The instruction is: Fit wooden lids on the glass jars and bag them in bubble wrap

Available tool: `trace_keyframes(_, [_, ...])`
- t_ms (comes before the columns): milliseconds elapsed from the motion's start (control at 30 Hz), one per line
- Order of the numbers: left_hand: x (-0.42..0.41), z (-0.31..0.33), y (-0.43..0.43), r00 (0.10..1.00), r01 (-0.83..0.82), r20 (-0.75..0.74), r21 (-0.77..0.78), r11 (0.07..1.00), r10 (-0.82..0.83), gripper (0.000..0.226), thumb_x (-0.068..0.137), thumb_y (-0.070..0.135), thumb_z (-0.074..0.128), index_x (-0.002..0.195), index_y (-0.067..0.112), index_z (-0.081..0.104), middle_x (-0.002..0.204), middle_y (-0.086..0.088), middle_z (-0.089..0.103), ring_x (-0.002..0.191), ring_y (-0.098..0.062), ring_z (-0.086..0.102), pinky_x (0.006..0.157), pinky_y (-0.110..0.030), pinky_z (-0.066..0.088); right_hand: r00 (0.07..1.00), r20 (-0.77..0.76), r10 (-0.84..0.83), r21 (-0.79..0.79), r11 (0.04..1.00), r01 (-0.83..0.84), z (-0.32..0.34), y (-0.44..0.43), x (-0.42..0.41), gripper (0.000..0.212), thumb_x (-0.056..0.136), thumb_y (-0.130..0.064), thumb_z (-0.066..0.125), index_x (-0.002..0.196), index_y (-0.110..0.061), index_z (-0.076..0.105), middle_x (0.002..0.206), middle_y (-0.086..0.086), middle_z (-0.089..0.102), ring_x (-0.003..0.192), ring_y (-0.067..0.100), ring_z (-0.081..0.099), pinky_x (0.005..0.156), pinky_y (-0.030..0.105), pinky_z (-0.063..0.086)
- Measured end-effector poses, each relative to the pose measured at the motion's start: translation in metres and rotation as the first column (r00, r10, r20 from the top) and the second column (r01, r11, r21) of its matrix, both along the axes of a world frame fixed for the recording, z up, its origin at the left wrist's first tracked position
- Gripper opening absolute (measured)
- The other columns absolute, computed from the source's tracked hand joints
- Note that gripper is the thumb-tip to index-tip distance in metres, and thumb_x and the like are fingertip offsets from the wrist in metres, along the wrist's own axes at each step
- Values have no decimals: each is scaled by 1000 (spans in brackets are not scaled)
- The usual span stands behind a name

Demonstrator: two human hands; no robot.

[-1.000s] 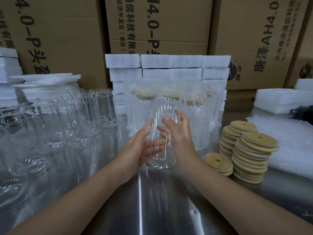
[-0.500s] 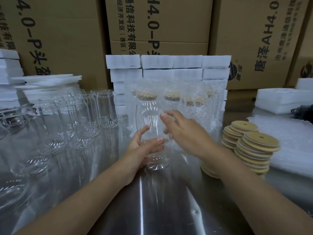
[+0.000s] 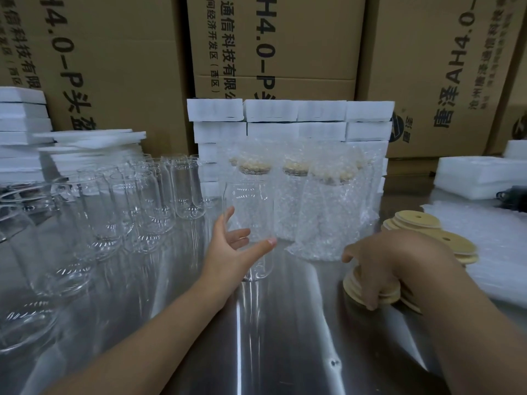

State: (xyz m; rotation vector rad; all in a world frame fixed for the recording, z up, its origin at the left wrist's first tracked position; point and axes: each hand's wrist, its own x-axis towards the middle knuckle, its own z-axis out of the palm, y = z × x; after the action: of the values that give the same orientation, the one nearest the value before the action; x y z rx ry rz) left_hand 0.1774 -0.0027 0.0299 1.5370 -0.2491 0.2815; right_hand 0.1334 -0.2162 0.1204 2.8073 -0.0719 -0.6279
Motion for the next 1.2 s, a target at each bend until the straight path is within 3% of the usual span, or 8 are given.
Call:
trace_keyframes(200, [2, -2, -1, 999, -32, 10, 43, 999, 31, 98, 47, 49, 85, 129, 53, 31, 114, 7, 59, 112, -9, 58, 91, -28, 47, 976, 214, 47, 247, 964, -101, 1, 7, -7, 63, 75, -50, 66, 132, -32, 46, 120, -7, 55, 99, 14, 53, 83, 25, 47])
trace_keyframes(333, [1, -3, 1, 998, -52, 47, 87, 995, 48, 104, 49, 51, 90, 134, 51, 31, 114, 11, 58, 111, -5, 56, 86, -25, 45, 912, 411, -11, 605, 751, -264, 9, 16, -9, 53, 69, -60, 65, 118, -45, 50, 96, -22, 52, 85, 0, 55, 70, 21, 46])
trace_keyframes(467, [1, -2, 1, 996, -68, 68, 136, 988, 59, 106, 47, 54, 86, 137, 49, 29, 113, 15, 56, 113, -7, 55, 94, -30, 45, 576, 732, -364, 680, 440, -586, 7, 28, -6, 39, 72, -63, 62, 90, -28, 57, 88, -6, 61, 76, 7, 58, 64, 25, 48])
trace_keyframes(567, [-2, -1, 0, 995, -63, 89, 192, 979, 46, 104, 45, 56, 83, 133, 53, 28, 113, 18, 54, 114, -5, 54, 95, -30, 45, 413, 729, -546, 623, 279, -731, 5, 30, -5, 37, 75, -59, 66, 84, -24, 57, 91, 2, 60, 74, 9, 55, 61, 21, 41])
trace_keyframes(700, [-6, -1, -4, 991, -26, 135, 277, 961, -12, 98, 51, 51, 89, 129, 59, 30, 114, 19, 54, 111, 7, 52, 96, -25, 43, 478, 633, -609, 652, 88, -753, 2, 36, -6, 47, 61, -60, 70, 85, -24, 53, 109, -4, 61, 88, 5, 63, 71, 24, 50])
trace_keyframes(833, [-11, 0, -9, 978, 20, 187, 344, 939, -89, 97, 53, 39, 93, 123, 62, 30, 122, 15, 56, 111, 18, 49, 93, -13, 37, 527, 632, -568, 652, 21, -758, -5, 41, -3, 41, 69, -54, 73, 73, -23, 46, 116, -10, 63, 100, -3, 62, 83, 22, 49])
trace_keyframes(1000, [-16, 1, -13, 973, 33, 197, 396, 918, -120, 97, 44, 58, 84, 120, 73, 25, 120, 18, 57, 113, 15, 50, 93, -8, 37, 586, 657, -475, 647, -44, -761, -15, 48, 3, 36, 68, -48, 67, 78, -22, 44, 109, -9, 64, 100, 0, 63, 84, 23, 51])
trace_keyframes(1200, [-16, 1, -11, 969, 31, 212, 414, 910, -129, 96, 48, 52, 88, 114, 81, 24, 121, 15, 58, 113, 13, 51, 92, -6, 38, 551, 719, -423, 629, 59, -775, -19, 50, 5, 29, 74, -43, 62, 97, -36, 47, 102, -12, 53, 90, -5, 54, 74, 9, 43])
